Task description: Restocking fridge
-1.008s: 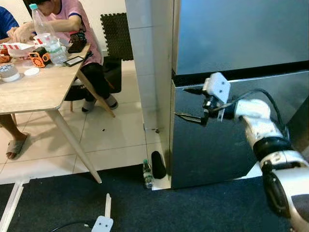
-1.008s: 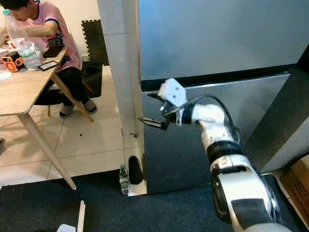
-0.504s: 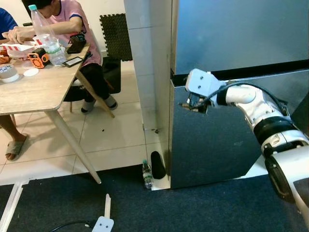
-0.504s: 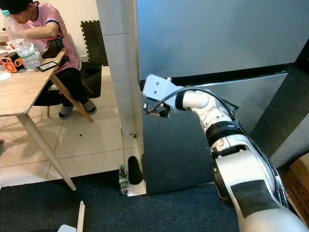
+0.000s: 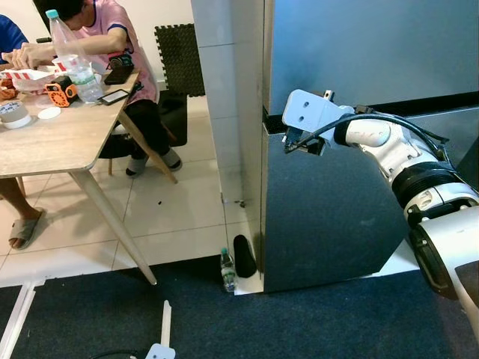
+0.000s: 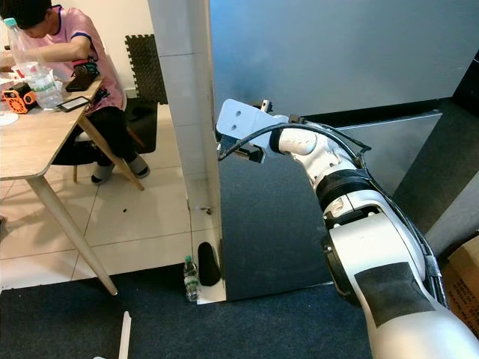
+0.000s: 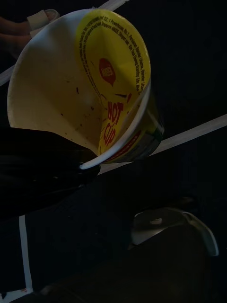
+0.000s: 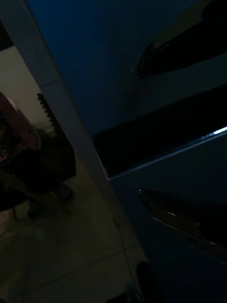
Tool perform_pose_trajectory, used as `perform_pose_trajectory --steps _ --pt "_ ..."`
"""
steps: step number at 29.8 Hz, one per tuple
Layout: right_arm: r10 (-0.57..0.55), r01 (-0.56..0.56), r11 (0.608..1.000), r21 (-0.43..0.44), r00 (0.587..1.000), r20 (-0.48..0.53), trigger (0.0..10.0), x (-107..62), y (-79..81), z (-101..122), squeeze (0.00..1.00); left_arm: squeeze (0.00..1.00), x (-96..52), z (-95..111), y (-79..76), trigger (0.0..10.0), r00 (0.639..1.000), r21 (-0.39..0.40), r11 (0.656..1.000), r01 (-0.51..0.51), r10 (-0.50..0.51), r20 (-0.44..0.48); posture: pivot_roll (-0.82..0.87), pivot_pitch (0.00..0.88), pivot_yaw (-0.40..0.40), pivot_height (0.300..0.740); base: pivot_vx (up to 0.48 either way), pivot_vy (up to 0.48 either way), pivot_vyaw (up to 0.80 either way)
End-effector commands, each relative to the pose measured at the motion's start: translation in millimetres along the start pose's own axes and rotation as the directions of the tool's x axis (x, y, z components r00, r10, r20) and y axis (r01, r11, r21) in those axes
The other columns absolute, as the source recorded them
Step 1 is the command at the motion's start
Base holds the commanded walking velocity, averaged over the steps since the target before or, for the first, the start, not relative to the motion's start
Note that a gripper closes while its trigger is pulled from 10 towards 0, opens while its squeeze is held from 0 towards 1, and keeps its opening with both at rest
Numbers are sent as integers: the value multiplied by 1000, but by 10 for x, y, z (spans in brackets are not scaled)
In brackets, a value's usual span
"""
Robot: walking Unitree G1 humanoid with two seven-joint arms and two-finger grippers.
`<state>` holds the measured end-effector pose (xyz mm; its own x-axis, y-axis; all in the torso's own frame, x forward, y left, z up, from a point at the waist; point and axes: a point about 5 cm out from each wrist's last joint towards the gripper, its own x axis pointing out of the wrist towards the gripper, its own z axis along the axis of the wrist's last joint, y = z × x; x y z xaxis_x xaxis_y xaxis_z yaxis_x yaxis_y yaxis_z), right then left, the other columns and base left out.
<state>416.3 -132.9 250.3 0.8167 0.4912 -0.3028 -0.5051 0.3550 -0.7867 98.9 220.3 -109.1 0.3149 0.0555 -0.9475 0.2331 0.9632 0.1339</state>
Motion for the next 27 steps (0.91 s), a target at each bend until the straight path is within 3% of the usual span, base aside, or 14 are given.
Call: perform_pose_trajectory --steps 1,8,16,21,27 --pt "37 -37 999 -18 999 -10 10000 29 50 14 0 0 1 -57 -97 10000 999 16 999 44 -44 -14 -10 51 2 740 0 0 0" --pt "112 -113 993 -25 993 -25 10000 37 152 -41 0 0 -2 -88 -114 10000 999 24 999 49 -48 -21 -9 65 3 740 0 0 0" --pt "74 -76 997 -30 995 -74 10000 36 135 -92 0 0 -4 -105 -123 10000 999 30 998 51 -50 -22 -4 85 1 740 0 0 0" --pt "-6 2 999 -35 993 -118 10000 40 94 -124 0 0 -8 -124 -117 10000 999 35 998 49 -49 -21 3 98 0 740 0 0 0" --pt "1 -8 999 -54 991 -133 10000 48 117 -135 0 0 -13 -150 -116 10000 998 39 998 51 -50 -25 8 106 -2 740 0 0 0"
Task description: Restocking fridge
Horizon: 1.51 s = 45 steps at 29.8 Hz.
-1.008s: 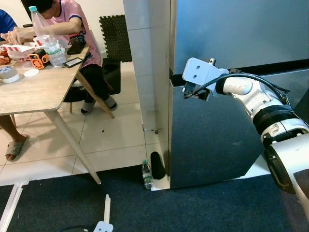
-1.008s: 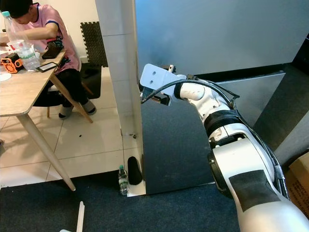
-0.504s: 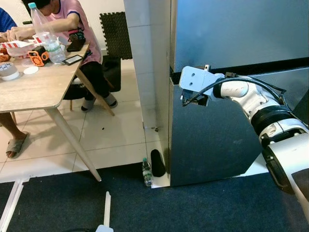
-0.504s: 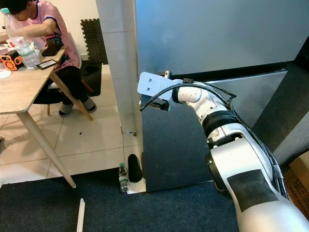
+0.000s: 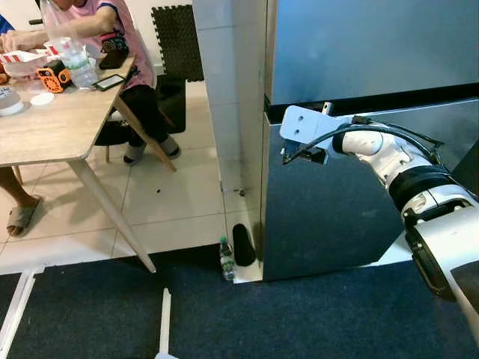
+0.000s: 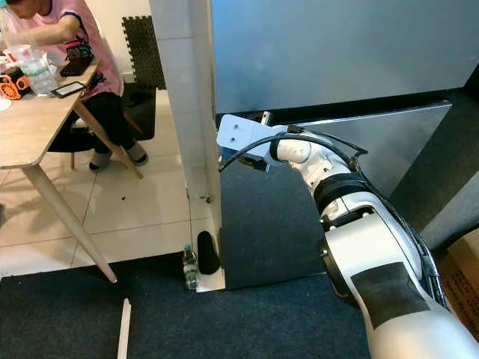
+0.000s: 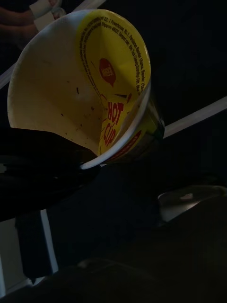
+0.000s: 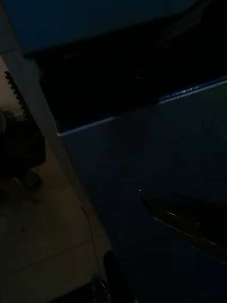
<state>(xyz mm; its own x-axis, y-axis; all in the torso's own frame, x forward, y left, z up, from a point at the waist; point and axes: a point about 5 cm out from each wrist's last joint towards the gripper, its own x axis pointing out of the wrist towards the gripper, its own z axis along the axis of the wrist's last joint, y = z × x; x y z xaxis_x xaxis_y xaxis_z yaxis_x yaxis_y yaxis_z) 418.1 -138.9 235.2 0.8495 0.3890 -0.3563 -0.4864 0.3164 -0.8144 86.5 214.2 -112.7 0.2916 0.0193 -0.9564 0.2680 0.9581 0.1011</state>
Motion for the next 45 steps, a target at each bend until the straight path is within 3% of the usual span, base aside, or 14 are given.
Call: perform_pose_trajectory --steps 1,11,19,23,28,35,45 --pt "12 -12 1000 -4 1000 -14 10000 18 30 2 0 0 -3 -41 -24 10000 1000 15 1000 9 -8 -10 8 106 -2 740 0 0 0" --pt "111 -122 979 -162 991 -73 10000 42 134 -3 0 0 -5 -24 5 10000 1000 22 1000 3 -3 -2 6 110 -10 740 0 0 0" --pt "188 -207 950 -236 977 -102 10000 5 68 42 0 0 -1 -1 -7 10000 1000 19 1000 4 -4 6 6 114 -15 740 0 0 0" --pt "138 -152 960 -233 987 -76 10000 4 -7 107 0 0 2 -2 -31 10000 1000 17 1000 8 -8 6 4 117 -21 740 0 0 0" --pt "34 -29 992 -125 999 42 10000 0 -132 259 0 0 2 -23 -55 10000 1000 16 1000 13 -13 3 11 127 -21 740 0 0 0" --pt "41 -27 995 -99 990 135 10000 -54 -217 342 0 0 -4 -58 -53 10000 1000 20 1000 13 -13 -4 14 145 -21 740 0 0 0" --pt "-5 15 991 -134 997 75 10000 -73 -283 287 0 0 -7 -91 -75 10000 1000 26 999 21 -21 -8 10 166 -22 740 0 0 0"
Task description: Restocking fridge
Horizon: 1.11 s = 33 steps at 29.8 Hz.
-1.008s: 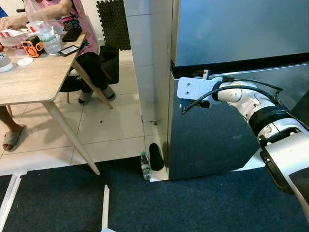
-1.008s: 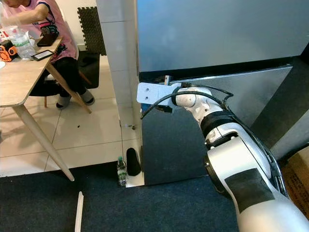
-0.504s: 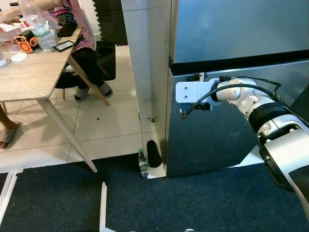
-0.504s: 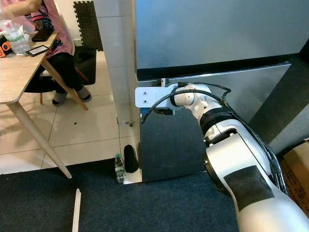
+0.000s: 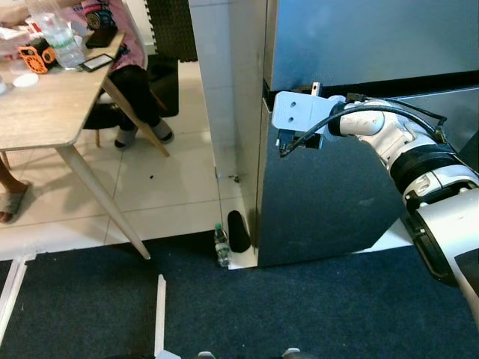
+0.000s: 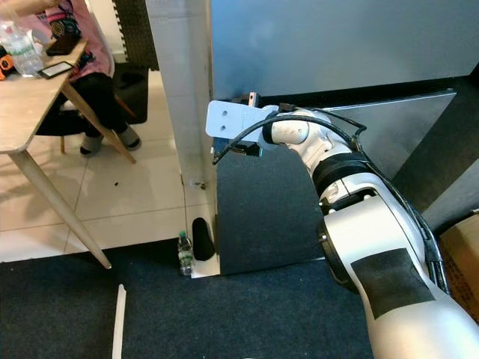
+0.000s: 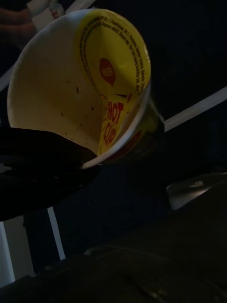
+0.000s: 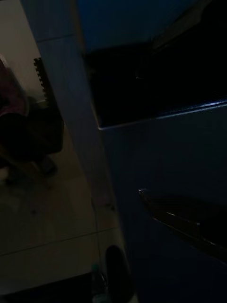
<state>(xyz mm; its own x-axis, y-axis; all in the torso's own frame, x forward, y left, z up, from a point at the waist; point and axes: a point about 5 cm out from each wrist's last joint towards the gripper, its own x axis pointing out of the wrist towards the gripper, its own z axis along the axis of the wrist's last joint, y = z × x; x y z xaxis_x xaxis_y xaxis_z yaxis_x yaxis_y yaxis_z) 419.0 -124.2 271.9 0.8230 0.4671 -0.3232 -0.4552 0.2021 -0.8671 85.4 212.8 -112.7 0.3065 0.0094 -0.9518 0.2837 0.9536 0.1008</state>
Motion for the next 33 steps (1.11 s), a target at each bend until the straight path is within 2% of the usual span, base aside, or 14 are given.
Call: perform_pose_trajectory --steps 1,5,12,15,16,18,20,21,23,25,28,33 --pt "-13 13 1000 -11 1000 -27 10000 -1 -14 -16 0 0 -6 -89 -66 10000 1000 11 1000 18 -18 -25 10 174 -21 740 0 0 0" --pt "-4 0 999 -53 997 -74 10000 26 42 -48 0 0 -12 -124 -84 10000 999 13 1000 22 -22 -24 19 200 -23 740 0 0 0" --pt "25 -40 993 -112 991 -131 10000 19 51 -90 0 0 -19 -141 -61 10000 999 21 1000 20 -20 -25 23 219 -20 740 0 0 0" --pt "145 -172 974 -145 973 -178 10000 -13 96 -142 0 0 -17 -106 -24 10000 1000 26 1000 15 -14 -19 12 212 -22 740 0 0 0" --pt "145 -172 974 -145 973 -178 10000 -13 96 -142 0 0 -17 -106 -24 10000 1000 26 1000 15 -14 -19 12 212 -22 740 0 0 0" --pt "255 -284 948 -144 948 -191 10000 -41 143 -161 0 0 -14 -86 -16 10000 1000 28 1000 13 -12 -15 11 207 -24 740 0 0 0" --pt "287 -317 937 -145 938 -197 10000 -51 157 -170 0 0 -13 -82 -16 10000 1000 28 1000 12 -12 -14 11 207 -24 740 0 0 0" --pt "342 -376 915 -146 915 -214 10000 -76 176 -193 0 0 -12 -74 -18 10000 1000 29 999 13 -12 -11 10 205 -26 740 0 0 0" --pt "350 -385 911 -147 911 -217 10000 -80 178 -197 0 0 -12 -72 -18 10000 1000 30 999 13 -12 -11 10 205 -26 740 0 0 0" --pt "427 -467 874 -137 871 -244 10000 -124 210 -245 0 0 -11 -75 -25 10000 1000 28 1000 14 -13 -12 12 199 -28 740 0 0 0" --pt "497 -532 840 -108 834 -239 10000 -164 225 -260 0 0 -12 -88 -34 10000 1000 26 1000 15 -14 -15 15 192 -28 740 0 0 0" --pt "550 -575 814 -76 807 -214 10000 -200 213 -247 0 0 -14 -102 -35 10000 1000 25 1000 15 -14 -19 14 186 -27 740 0 0 0"
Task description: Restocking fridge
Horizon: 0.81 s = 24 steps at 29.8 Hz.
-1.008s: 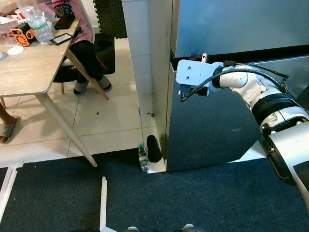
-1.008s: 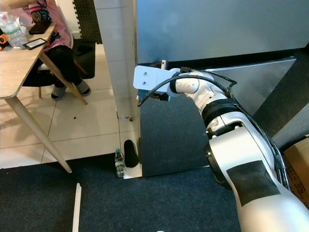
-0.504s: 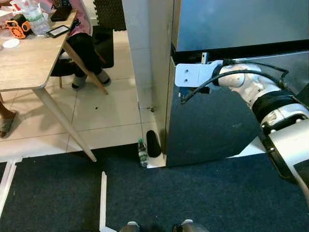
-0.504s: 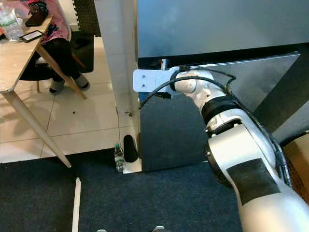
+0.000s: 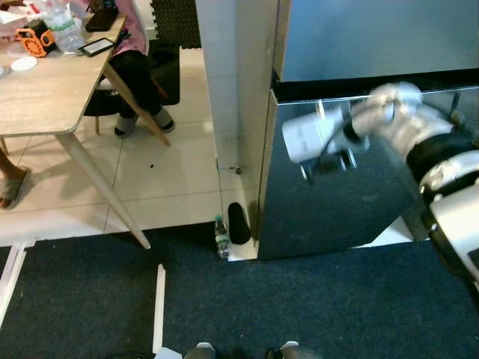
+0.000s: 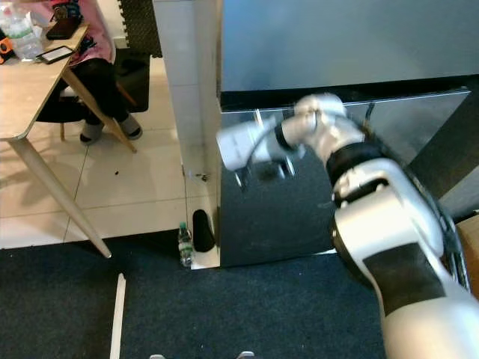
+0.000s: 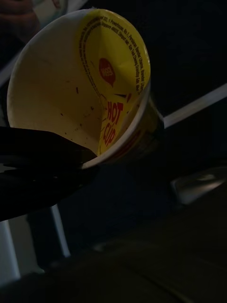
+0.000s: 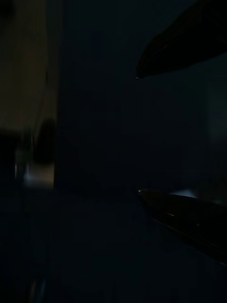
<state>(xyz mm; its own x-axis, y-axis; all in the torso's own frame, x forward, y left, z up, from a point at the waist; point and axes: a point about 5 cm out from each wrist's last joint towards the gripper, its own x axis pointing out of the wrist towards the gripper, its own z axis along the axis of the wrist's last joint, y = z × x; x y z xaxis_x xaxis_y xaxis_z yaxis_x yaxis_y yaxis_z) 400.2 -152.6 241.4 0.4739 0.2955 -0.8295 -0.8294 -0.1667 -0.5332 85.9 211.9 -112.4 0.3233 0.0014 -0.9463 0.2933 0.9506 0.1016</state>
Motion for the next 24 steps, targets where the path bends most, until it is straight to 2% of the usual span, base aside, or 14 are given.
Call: perform_pose_trajectory --steps 1,4,7,8,10,12,15,16,19,23,24 --pt "2 -2 1000 -5 1000 13 10000 -90 -59 24 0 0 -15 -113 -29 10000 999 14 1000 13 -12 -40 11 179 -27 740 0 0 0" --pt "1 -1 1000 -10 1000 27 10000 -106 -64 28 0 0 -14 -111 -28 10000 999 15 1000 12 -12 -41 10 175 -28 740 0 0 0" --pt "-77 76 997 16 990 116 10000 -157 -139 104 0 0 -12 -101 -26 10000 999 16 1000 11 -11 -40 8 175 -28 740 0 0 0" --pt "-77 76 997 16 990 116 10000 -157 -139 104 0 0 -12 -101 -26 10000 999 16 1000 11 -11 -40 8 175 -28 740 0 0 0" --pt "-187 183 982 44 972 140 10000 -186 -220 145 0 0 -9 -85 -26 10000 999 17 1000 12 -11 -36 8 175 -28 740 0 0 0" --pt "-316 309 948 75 941 118 10000 -210 -302 150 0 0 -5 -69 -35 10000 999 18 1000 13 -13 -32 6 179 -29 740 0 0 0" --pt "-396 387 917 94 913 97 10000 -229 -352 146 0 0 -3 -63 -43 10000 999 18 1000 15 -14 -31 7 182 -29 740 0 0 0" --pt "-444 436 895 97 893 78 10000 -242 -384 144 0 0 -3 -66 -50 10000 999 18 1000 16 -16 -31 8 184 -30 740 0 0 0" --pt "-463 455 885 100 884 70 10000 -244 -395 144 0 0 -3 -69 -53 10000 999 18 1000 17 -16 -32 8 185 -30 740 0 0 0" --pt "-546 542 835 95 838 22 10000 -235 -433 137 0 0 -4 -85 -65 10000 999 16 1000 19 -18 -35 15 190 -31 740 0 0 0" --pt "-546 542 835 95 838 22 10000 -235 -433 137 0 0 -4 -85 -65 10000 999 16 1000 19 -18 -35 15 190 -31 740 0 0 0"
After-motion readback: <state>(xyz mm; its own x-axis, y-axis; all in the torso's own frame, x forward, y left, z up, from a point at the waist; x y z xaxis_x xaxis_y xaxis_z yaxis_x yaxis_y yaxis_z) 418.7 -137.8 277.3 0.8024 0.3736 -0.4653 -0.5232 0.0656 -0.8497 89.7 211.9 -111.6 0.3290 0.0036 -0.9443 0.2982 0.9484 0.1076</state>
